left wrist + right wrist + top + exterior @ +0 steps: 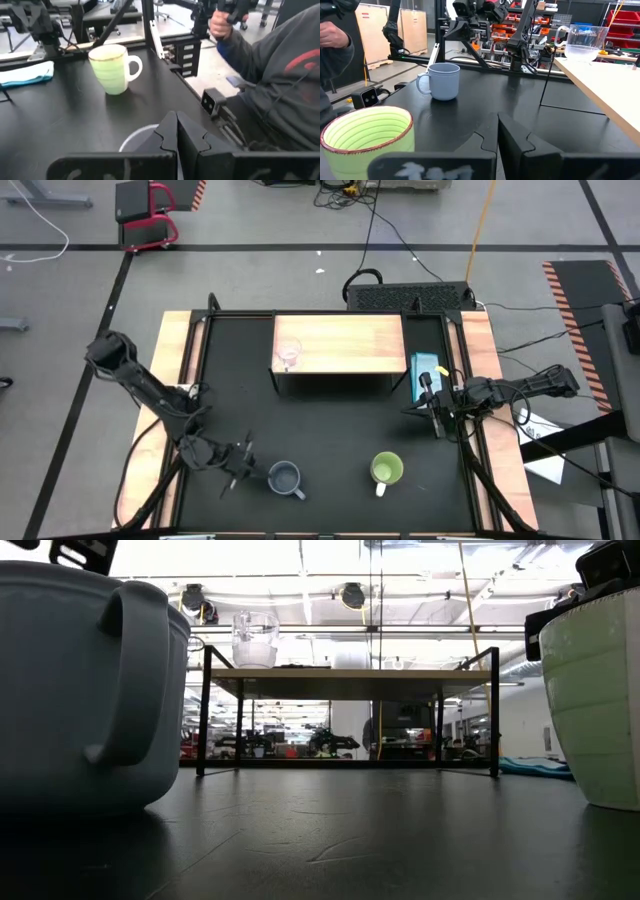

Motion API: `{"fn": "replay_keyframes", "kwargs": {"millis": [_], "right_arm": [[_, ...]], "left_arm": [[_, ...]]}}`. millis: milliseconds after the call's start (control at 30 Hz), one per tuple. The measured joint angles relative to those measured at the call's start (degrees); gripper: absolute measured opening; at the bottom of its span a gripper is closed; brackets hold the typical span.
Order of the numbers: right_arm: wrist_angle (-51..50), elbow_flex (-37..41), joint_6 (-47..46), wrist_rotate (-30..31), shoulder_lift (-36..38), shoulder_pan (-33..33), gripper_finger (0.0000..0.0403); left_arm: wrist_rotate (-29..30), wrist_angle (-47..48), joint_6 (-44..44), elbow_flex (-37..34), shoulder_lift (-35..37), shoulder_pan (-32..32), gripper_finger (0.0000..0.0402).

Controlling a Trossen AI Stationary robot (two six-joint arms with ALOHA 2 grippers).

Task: Stack small to large cups/mugs on shelf
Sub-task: Put the gray mug on the shelf

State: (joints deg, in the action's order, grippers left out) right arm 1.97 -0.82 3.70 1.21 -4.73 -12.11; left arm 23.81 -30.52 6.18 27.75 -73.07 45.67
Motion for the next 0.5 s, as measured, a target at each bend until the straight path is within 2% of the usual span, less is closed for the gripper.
{"fn": "replay_keyframes", "kwargs": {"millis": [233,500], "right_arm": [[0.01,0.0,0.0,0.0,-0.01,-0.01,0.0],[0.0,0.0,0.0,0.0,0.0,0.0,0.0]], "left_arm": [[5.01,-2.19,3.43,0.0,-2.36,2.65,0.0],[7.77,-6.2,5.81,0.0,-5.67,5.5,0.0]]}}
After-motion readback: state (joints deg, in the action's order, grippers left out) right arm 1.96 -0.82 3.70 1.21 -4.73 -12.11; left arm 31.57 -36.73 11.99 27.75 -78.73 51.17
